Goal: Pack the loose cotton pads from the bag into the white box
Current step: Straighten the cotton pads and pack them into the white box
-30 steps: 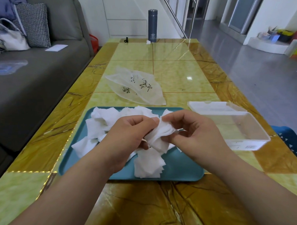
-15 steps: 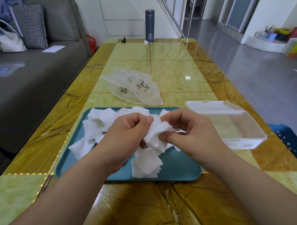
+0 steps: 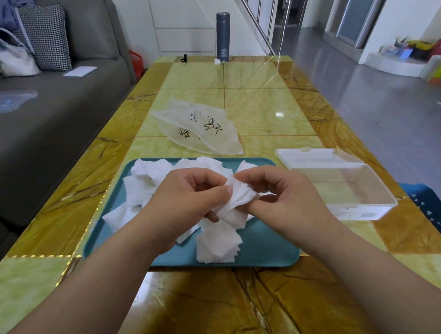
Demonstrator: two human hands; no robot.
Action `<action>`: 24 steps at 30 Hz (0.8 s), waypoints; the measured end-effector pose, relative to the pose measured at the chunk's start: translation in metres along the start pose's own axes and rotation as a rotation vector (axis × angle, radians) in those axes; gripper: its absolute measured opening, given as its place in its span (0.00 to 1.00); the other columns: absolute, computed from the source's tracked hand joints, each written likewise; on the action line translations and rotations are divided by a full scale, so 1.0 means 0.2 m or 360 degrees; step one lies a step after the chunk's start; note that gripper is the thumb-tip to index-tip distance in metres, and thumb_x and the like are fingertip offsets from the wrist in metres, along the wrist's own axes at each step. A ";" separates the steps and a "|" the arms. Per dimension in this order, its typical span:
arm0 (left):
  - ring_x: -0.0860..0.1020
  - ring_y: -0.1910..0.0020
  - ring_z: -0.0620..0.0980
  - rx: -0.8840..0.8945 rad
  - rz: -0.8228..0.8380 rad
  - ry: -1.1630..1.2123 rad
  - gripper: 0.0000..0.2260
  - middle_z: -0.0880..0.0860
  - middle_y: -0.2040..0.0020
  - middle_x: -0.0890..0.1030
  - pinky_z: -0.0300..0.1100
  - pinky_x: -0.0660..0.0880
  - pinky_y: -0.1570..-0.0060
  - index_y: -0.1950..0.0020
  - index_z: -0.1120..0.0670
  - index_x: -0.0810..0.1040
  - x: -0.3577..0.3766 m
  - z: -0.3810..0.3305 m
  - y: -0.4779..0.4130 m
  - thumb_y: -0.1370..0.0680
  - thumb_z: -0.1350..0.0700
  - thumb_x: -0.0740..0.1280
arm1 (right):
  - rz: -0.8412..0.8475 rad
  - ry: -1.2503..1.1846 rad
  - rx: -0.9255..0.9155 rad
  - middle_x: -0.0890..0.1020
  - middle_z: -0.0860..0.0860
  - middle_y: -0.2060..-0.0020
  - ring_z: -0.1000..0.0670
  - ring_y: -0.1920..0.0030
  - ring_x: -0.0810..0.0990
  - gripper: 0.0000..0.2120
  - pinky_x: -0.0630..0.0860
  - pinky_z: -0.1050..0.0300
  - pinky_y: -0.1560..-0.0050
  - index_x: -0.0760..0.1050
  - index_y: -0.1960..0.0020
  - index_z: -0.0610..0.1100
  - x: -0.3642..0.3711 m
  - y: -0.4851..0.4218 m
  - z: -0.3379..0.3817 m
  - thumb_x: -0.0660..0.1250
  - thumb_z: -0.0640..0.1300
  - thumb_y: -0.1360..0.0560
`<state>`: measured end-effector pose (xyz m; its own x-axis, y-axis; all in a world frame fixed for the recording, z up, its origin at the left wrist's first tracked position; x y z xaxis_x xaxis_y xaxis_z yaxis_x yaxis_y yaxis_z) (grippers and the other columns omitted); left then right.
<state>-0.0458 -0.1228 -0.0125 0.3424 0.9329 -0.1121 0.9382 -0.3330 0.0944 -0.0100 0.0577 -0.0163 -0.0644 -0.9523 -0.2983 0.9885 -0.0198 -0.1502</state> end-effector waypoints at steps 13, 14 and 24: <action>0.79 0.63 0.52 -0.0214 -0.0369 0.0268 0.05 0.56 0.60 0.81 0.45 0.79 0.63 0.56 0.56 0.80 -0.02 0.04 -0.02 0.20 0.62 0.69 | -0.0088 -0.0106 -0.0107 0.86 0.52 0.48 0.56 0.42 0.84 0.13 0.83 0.58 0.49 0.80 0.61 0.44 -0.02 0.00 0.03 0.76 0.28 0.31; 0.80 0.62 0.52 -0.0184 -0.0463 0.0225 0.04 0.56 0.59 0.81 0.45 0.80 0.62 0.55 0.57 0.80 -0.04 0.04 -0.03 0.20 0.62 0.69 | -0.0139 -0.0163 -0.0030 0.87 0.51 0.50 0.56 0.45 0.85 0.13 0.82 0.59 0.50 0.79 0.61 0.43 -0.04 0.00 0.02 0.74 0.26 0.31; 0.85 0.53 0.50 0.0113 0.0014 0.0031 0.11 0.53 0.50 0.88 0.44 0.82 0.50 0.45 0.52 0.86 0.02 -0.07 0.05 0.23 0.65 0.74 | -0.0085 -0.0856 0.0580 0.88 0.41 0.50 0.42 0.48 0.88 0.12 0.85 0.51 0.49 0.82 0.39 0.38 -0.05 -0.02 -0.07 0.72 0.33 0.23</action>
<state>-0.0349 -0.1198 0.0020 0.3501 0.9322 -0.0922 0.9367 -0.3493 0.0248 -0.0141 0.0716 -0.0251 -0.1307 -0.9647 0.2285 0.9750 -0.0834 0.2059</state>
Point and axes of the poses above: each hand's wrist, its own y-axis away from the middle knuckle, its own x-axis out of the palm, z = x × y, the point moved 3 cm from there along -y, towards the middle knuckle
